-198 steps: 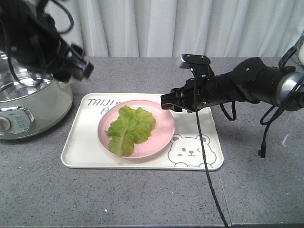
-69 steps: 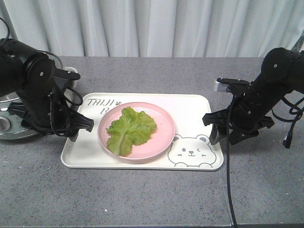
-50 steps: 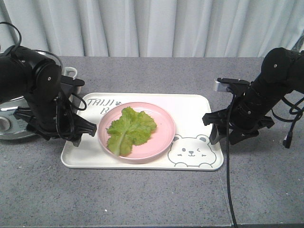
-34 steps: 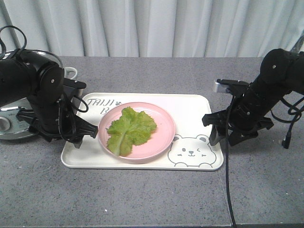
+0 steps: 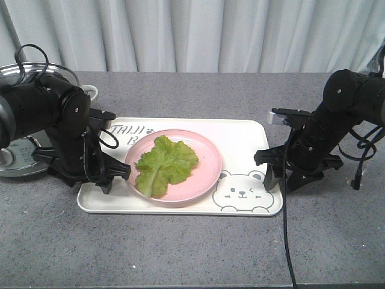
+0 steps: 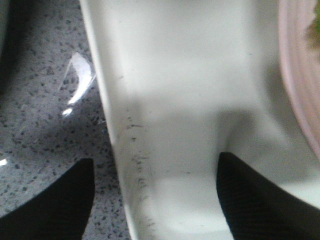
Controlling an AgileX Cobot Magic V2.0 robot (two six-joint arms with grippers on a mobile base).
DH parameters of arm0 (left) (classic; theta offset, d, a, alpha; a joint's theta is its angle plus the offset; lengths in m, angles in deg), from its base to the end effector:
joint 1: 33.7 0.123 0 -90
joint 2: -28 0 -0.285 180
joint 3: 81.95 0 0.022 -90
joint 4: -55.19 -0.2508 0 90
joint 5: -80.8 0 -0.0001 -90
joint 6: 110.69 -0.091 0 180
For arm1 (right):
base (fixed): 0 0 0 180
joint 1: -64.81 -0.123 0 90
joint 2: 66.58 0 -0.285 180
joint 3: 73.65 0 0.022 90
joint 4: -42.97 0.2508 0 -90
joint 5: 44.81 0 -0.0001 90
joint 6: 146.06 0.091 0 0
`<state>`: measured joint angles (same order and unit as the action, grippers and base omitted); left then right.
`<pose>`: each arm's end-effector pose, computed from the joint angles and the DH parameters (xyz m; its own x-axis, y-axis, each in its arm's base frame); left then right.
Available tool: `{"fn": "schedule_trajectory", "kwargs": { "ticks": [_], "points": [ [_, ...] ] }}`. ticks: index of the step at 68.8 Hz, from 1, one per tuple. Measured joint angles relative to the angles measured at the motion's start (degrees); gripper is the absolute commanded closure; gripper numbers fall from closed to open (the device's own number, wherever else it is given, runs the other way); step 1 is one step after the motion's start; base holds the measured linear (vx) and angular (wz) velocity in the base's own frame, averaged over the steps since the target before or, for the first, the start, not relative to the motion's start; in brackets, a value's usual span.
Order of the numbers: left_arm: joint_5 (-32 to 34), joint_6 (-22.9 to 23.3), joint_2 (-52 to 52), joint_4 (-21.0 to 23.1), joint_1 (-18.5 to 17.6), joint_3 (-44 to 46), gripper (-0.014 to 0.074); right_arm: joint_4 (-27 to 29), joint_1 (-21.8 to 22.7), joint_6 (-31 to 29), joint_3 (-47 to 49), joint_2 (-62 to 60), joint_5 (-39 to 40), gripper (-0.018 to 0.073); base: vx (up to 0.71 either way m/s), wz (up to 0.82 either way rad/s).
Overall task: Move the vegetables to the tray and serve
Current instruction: 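Lower both grippers to the tray's opposite short edges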
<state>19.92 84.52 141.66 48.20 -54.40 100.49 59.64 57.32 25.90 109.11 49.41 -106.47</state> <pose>0.3484 -0.1213 0.2242 -0.9756 0.1514 -0.1591 0.1410 0.9872 0.0743 0.3672 0.0715 0.2129 -0.9859 -0.1288 -0.1069 -0.1521 0.9559 0.2511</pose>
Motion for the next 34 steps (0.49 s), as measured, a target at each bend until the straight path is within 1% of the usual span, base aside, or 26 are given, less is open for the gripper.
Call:
{"fn": "schedule_trajectory", "kwargs": {
  "ticks": [8,17,25,34],
  "points": [
    [0.3,-2.0,0.2,3.1,1.3,0.0,0.0118,0.0,0.0,0.0,0.1,0.1,0.0,0.0165,0.00,0.00],
    [0.4,-3.3,0.3,5.4,2.5,0.0,0.0206,0.0,0.0,0.0,0.2,0.1,0.0,0.0191,0.00,0.00],
    [0.4,-3.9,0.3,5.9,2.8,0.0,0.0339,-0.1,0.0,0.0,0.2,0.1,0.1,0.0239,0.00,0.00],
    [0.1,-3.9,0.3,5.3,3.0,0.0,0.0500,-0.1,0.0,0.0,0.2,0.2,0.1,0.0333,0.00,0.00]
  ]
}}
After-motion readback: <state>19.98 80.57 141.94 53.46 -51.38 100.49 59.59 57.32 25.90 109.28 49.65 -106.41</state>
